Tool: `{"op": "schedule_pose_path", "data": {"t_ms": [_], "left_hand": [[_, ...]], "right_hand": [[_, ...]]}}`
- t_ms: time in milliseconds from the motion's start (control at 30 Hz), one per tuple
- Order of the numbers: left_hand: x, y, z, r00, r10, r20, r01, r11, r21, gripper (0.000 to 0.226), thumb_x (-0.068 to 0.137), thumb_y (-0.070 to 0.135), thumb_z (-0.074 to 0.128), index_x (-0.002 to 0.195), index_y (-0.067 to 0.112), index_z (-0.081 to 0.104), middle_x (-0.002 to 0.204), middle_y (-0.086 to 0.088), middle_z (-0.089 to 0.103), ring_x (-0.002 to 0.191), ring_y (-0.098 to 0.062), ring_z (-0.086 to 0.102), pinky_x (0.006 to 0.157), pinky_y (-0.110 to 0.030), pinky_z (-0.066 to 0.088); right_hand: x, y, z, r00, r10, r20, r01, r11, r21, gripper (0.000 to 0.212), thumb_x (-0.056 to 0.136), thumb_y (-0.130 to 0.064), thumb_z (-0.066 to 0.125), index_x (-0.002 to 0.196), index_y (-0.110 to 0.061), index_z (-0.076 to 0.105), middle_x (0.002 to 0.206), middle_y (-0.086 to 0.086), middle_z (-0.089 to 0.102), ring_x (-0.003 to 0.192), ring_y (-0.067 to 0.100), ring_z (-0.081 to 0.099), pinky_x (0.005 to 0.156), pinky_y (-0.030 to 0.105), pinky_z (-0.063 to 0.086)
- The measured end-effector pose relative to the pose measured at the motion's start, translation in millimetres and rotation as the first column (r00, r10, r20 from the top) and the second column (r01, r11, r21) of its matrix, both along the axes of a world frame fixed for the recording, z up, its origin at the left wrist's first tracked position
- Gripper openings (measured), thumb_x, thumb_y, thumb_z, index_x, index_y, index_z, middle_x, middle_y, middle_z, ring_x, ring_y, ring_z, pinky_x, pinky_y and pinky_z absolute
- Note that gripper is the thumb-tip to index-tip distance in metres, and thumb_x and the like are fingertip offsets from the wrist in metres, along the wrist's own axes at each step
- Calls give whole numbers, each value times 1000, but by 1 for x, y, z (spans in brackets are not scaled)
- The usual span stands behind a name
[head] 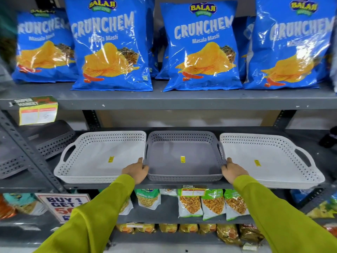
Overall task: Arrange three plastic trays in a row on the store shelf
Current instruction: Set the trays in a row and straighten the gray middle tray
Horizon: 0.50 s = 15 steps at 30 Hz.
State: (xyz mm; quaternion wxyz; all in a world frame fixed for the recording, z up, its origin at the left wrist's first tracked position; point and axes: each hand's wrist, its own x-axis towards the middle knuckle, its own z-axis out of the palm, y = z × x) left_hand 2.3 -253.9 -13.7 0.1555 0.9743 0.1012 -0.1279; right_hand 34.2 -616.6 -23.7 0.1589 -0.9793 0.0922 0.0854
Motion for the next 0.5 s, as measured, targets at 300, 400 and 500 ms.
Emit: {"op": "schedule_pose_path", "data": {"t_ms": [300, 400, 500], "left_hand": [[4, 2, -4, 999, -28, 33, 26, 997, 74, 58, 97, 45, 30, 146, 15, 26, 133, -17, 60, 115, -35, 59, 94, -39, 47], [5, 3, -3, 998, -40, 43, 35, 994, 104, 59, 97, 46, 30, 147, 15, 25, 130, -17, 62, 113, -34, 60, 90, -37, 46], [5, 5, -5, 997, -37, 63, 30, 993, 111, 58, 96, 46, 30, 146, 15, 27, 128, -17, 63, 113, -35, 61, 89, -37, 47]], "right_hand": [[-3, 0, 1, 999, -9, 47, 11, 999, -33, 47, 96, -35, 31, 134, -8, 37, 118, 21, 65, 107, 38, 61, 84, 41, 47], [-1, -1, -1, 998, -4, 66, 7, 999, -39, 46, 96, -36, 32, 132, -8, 39, 118, 21, 65, 107, 38, 61, 84, 41, 47], [0, -4, -3, 995, 20, 93, -14, 998, -66, 44, 96, -35, 33, 128, -8, 42, 117, 21, 65, 106, 38, 62, 82, 41, 47]]}}
